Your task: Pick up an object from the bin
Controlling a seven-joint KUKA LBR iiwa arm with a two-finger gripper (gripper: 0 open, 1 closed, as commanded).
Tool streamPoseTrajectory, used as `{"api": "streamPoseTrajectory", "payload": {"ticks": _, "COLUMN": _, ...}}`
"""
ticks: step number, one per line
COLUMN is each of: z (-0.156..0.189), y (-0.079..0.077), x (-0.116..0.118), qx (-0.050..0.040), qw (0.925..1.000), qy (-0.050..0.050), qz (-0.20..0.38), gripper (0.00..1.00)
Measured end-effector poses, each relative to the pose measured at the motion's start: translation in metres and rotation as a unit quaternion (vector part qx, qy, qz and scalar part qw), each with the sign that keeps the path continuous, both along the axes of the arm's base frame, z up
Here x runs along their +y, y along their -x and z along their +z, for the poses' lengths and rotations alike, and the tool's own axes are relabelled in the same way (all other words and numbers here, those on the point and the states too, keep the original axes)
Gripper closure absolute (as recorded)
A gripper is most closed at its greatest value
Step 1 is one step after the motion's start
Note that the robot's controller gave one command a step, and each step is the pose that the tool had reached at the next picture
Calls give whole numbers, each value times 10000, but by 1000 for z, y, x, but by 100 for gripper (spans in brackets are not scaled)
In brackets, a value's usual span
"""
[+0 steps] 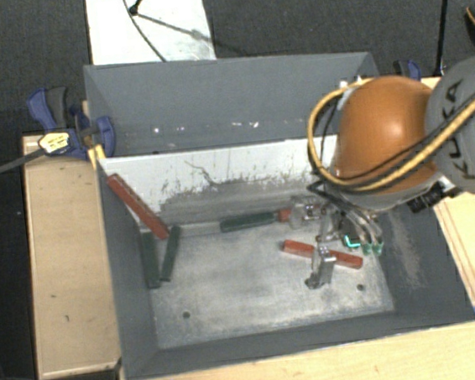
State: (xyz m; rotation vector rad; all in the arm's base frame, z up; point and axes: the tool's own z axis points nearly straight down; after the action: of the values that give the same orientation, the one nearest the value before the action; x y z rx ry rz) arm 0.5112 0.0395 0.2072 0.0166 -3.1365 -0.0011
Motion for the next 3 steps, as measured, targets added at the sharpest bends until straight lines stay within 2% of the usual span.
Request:
{"api": "streamPoseTrajectory", "payload": {"ticks": 1, "z": -58, "y": -54, "x": -38, "qx": -43, "qw": 9982, "qy": 6, "qz": 590, "gripper": 0}}
{"api": "streamPoseTrajectory", "payload": {"ticks": 2, "z": -141, "y": -51, "x": -74, "qx": 1, "qw": 9998, "qy": 4, "qz": 194, "gripper": 0}}
{"api": "streamPoseTrajectory", "payload": {"ticks": 3, "z": -137, "y": -53, "x": -72, "qx": -37, "qw": 9998, "qy": -1, "qz": 201, "gripper": 100}}
